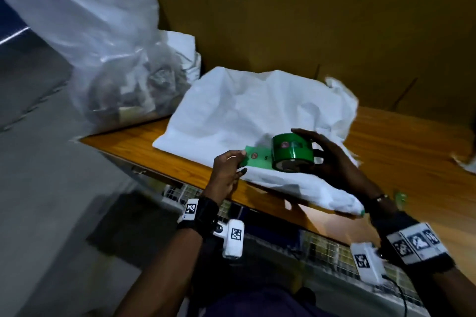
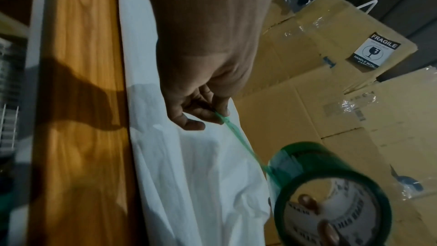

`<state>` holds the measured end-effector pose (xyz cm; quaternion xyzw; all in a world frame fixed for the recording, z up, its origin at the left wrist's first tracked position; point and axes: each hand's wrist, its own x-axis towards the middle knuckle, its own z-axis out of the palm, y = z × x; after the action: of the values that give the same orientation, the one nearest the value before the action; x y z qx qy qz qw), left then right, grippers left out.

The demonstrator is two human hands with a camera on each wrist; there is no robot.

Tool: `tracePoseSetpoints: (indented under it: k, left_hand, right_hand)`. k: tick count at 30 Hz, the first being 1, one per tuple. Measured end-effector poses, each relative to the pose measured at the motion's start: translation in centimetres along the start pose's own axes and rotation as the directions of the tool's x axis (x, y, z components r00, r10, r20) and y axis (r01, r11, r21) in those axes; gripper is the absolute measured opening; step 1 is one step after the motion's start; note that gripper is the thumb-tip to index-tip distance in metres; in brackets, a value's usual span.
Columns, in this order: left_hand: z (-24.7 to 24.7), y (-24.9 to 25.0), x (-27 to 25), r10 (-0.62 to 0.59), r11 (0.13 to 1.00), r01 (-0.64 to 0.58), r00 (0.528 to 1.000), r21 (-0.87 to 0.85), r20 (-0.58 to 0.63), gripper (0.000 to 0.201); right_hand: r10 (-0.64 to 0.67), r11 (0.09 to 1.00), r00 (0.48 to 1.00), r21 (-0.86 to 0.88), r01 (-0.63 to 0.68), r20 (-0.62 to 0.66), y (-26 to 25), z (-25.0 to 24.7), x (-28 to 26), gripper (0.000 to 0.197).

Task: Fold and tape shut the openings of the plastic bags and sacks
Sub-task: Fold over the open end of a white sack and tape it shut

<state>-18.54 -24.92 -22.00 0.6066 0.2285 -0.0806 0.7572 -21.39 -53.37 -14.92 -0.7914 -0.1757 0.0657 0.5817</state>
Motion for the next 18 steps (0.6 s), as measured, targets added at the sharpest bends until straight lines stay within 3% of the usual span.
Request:
tracePoseSetpoints:
  k: [3, 7, 11, 14, 18]
  left_hand:
    - [-5.2, 1.0, 2.6, 0.231, 0.950, -0.201, 0.968, 0.241, -0.103, 0.013]
    - [-13.4, 4.2, 6.0, 0.520, 0.734, -0.341, 0.839, 0.588, -0.163, 0.015]
    - [-22.7, 7.5, 10.9, 0.626, 0.659, -0.353, 0.747, 0.664, -0.224, 0.013]
    - [-27.3, 9.0, 14.6, 0.611, 0.643, -0.331, 0.766, 0.691, -0.202, 0.009]
    - [-30.5, 8.5, 18.8, 0.525, 0.703, -0.301, 0.831, 0.644, -0.186, 0.011]
  right_hand:
    - [-0.018, 1.000, 1.000, 0.015, 0.018, -0.018, 0.8, 5.5, 3.5, 0.079]
    - [-0.075, 0.997, 0.997, -0.001, 0.075, -0.031, 1.2, 13.0, 8.3, 0.076]
    - [-0.060, 0.946, 0.998, -0.317, 0.066, 0.029, 1.7, 17.6, 12.4, 0.078]
    - [0.047, 0.833, 0.993, -0.553, 0.023, 0.112, 1.0, 20.2, 14.9, 0.081]
    - [0.072, 0.758, 0.982, -0.650, 0.058, 0.172, 0.5, 22.9, 18.0, 0.076]
